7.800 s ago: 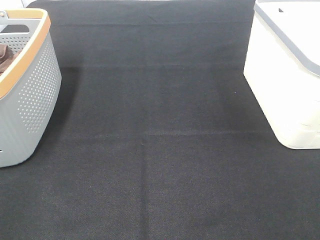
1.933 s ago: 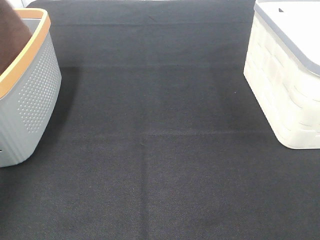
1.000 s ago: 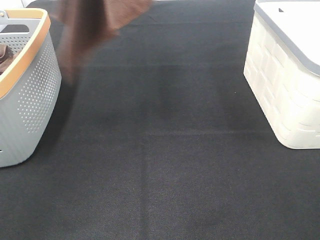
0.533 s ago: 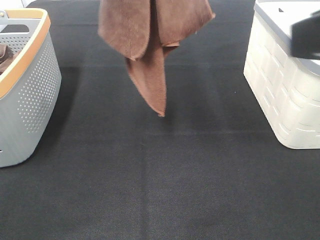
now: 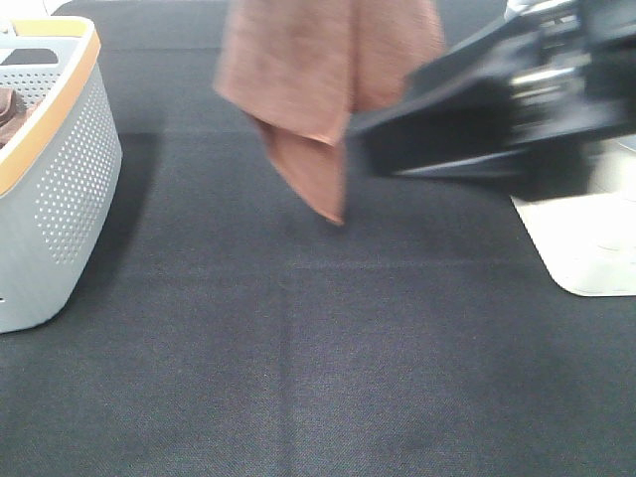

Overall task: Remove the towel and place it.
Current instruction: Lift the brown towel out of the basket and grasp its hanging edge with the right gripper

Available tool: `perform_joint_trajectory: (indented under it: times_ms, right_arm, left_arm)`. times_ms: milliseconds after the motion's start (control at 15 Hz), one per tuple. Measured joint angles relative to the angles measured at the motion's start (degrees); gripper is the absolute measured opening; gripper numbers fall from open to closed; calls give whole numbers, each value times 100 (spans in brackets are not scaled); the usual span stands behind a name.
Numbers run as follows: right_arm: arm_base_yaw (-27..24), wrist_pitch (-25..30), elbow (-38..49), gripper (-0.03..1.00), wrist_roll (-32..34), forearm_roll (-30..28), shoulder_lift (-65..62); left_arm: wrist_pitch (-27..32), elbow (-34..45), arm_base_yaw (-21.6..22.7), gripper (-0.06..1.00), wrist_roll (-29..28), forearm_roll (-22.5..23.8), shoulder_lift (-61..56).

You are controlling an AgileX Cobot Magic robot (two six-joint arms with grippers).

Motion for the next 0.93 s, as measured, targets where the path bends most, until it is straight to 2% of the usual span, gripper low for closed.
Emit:
perform_joint_trajectory:
  times_ms: [67, 133, 400, 667, 933]
  right_arm:
    - [384, -556, 0, 68, -6, 6, 355]
    - [561, -854, 0, 68, -6, 11, 556]
    - [705, -1868, 0, 68, 195, 109, 1123]
    - [705, -2034, 0, 68, 350, 149, 1398]
    - [705, -2126, 0, 68, 670, 149, 1679]
  left_arm:
    - [0, 0, -86, 0, 0, 57, 0]
    - [0, 0, -126, 0, 0, 80, 0]
    - [-6, 0, -275, 0, 0, 132, 0]
    - [-17, -17, -292, 0, 0, 155, 0]
    - [109, -441, -292, 0, 0, 327, -11]
